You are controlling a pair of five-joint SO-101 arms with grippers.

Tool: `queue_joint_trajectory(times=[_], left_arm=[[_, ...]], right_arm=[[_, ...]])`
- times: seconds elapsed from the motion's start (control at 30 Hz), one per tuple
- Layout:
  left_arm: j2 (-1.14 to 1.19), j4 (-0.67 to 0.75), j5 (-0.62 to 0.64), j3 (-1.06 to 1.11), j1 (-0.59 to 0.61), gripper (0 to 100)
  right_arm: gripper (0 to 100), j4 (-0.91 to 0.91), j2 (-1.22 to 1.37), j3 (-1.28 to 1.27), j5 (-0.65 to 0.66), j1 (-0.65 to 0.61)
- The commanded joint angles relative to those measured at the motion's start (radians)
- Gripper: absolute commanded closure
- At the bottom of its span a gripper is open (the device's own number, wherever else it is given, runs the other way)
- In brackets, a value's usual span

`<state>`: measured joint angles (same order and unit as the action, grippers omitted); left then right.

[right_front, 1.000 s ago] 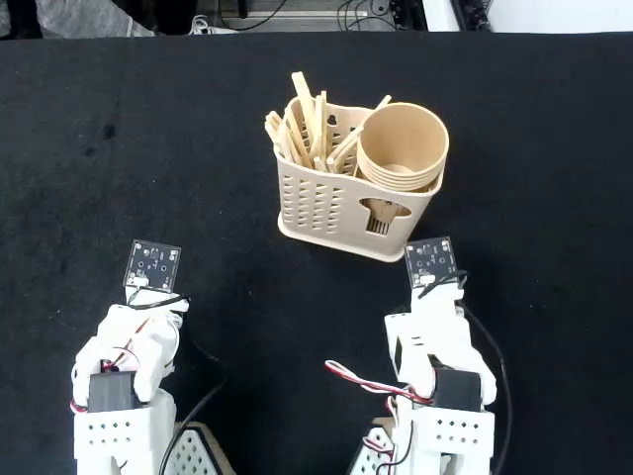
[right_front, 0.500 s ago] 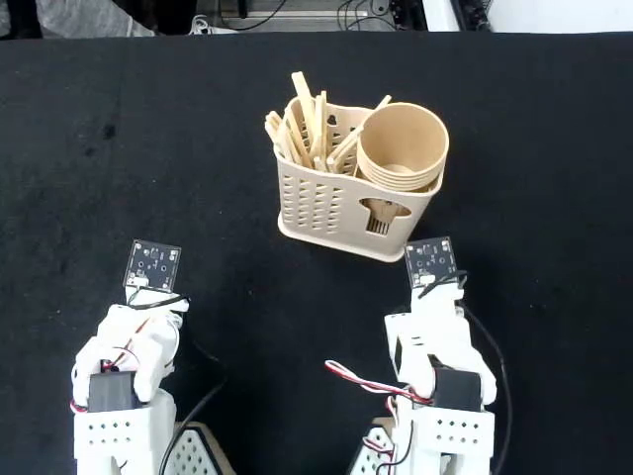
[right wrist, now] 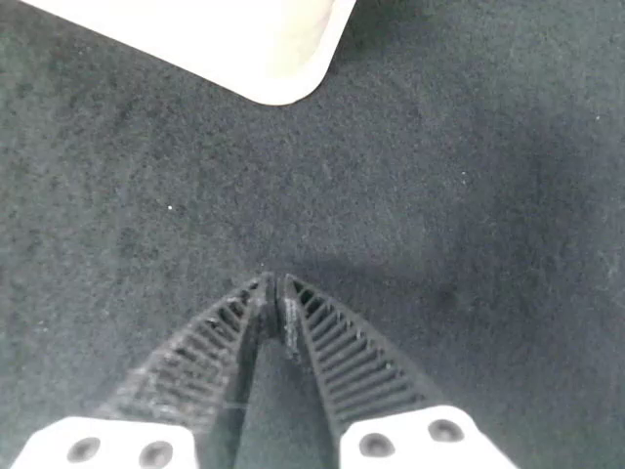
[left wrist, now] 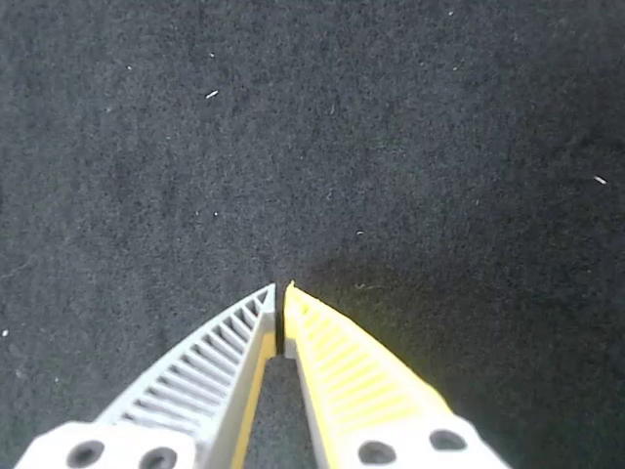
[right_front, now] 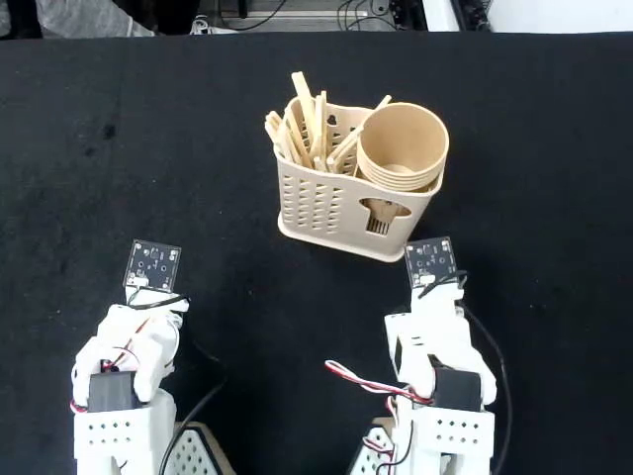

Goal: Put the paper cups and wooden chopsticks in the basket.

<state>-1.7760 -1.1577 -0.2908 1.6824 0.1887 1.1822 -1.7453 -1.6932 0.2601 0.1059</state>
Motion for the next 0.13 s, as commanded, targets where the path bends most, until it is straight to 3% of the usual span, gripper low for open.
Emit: queue_joint_trajectory(times=[0.0,0.1], left_arm=[[-0.011,-0.003,-0.006,0.019,0.007,97],[-0.011,-0.003,-0.006,0.019,0.007,97]], right_arm=[[98.6,0.003,-0.013,0.001,0.006,0.009],[98.6,0.003,-0.013,0.001,0.006,0.009]])
